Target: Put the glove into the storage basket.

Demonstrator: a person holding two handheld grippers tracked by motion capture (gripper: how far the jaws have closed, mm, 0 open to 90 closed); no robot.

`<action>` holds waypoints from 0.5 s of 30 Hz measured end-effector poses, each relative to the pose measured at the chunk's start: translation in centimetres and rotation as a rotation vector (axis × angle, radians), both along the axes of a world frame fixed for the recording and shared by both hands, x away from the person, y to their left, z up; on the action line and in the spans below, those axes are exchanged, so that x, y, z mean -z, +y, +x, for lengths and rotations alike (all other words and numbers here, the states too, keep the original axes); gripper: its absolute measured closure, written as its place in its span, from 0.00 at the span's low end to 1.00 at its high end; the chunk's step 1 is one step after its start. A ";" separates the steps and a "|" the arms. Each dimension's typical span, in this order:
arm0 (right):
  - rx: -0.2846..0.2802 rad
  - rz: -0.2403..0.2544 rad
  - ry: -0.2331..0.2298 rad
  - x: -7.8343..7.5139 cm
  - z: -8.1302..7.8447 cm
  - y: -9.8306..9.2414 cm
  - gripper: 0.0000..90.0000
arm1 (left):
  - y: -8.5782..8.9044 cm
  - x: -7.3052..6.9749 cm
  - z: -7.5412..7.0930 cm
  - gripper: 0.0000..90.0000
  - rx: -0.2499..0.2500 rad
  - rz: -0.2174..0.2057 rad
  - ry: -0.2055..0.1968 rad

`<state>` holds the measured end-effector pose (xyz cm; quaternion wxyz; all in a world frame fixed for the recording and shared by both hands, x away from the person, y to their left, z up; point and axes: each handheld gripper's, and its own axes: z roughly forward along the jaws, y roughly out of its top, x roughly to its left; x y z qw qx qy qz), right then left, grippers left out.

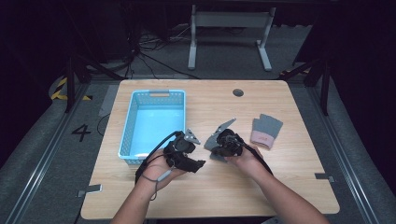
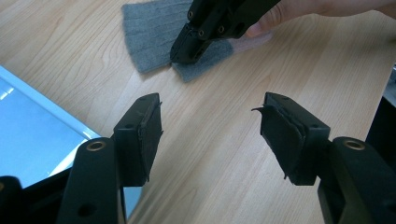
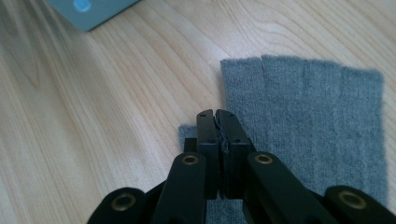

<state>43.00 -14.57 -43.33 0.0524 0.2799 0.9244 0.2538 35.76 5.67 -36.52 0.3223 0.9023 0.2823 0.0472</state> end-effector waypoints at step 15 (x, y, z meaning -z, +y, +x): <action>-0.051 -0.022 0.027 0.3 -1.7 0.0 0.99 | 0.0 0.0 0.0 0.43 0.002 0.003 -0.002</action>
